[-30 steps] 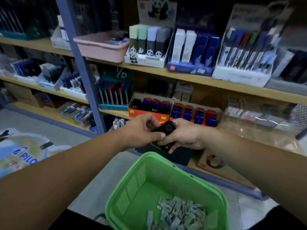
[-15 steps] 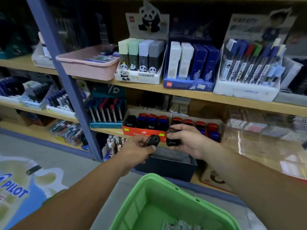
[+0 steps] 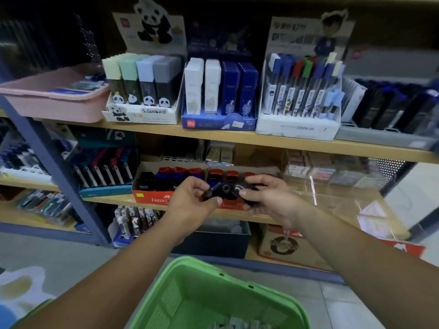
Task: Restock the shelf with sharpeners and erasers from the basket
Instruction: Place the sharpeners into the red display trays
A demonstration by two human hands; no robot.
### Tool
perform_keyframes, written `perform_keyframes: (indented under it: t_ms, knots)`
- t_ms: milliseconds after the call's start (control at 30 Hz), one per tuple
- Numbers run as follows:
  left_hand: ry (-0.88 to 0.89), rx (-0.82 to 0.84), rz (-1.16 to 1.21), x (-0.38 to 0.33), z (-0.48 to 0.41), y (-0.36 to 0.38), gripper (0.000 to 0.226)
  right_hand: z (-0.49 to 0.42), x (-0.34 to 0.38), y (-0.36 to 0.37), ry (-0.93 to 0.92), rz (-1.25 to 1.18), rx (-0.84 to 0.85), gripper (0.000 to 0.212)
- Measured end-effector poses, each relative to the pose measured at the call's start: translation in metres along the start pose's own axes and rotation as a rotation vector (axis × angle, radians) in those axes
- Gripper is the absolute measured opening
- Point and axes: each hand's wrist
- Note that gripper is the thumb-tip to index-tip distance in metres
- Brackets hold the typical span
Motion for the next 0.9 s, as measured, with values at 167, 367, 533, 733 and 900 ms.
perform_keyframes:
  t_ms: [167,367,533,733,900]
  knots:
    - [0.155,0.062,-0.109,-0.022,-0.038,0.037,0.027,0.01,0.002,-0.047,-0.205,0.0,-0.327,0.032]
    - [0.302,0.113,-0.329,-0.041,-0.094,0.094,0.039,0.003,-0.004,-0.077,-0.298,0.017,-0.509,0.054]
    - [0.345,0.293,-0.618,-0.029,-0.108,0.112,0.032,-0.009,-0.013,-0.09,-0.305,-0.026,-0.552,0.036]
    - [0.339,0.386,-0.673,-0.027,-0.118,0.126,0.033,-0.021,-0.015,-0.097,-0.32,-0.075,-0.599,0.034]
    - [0.37,0.526,-0.756,-0.029,-0.128,0.134,0.03,-0.022,-0.015,-0.098,-0.326,-0.048,-0.6,0.033]
Point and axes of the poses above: each hand's wrist, its own z-axis away from the middle knuckle, its own y-axis out of the palm, x = y × z, and after that the axes turned 11 degrees about y, right-handed
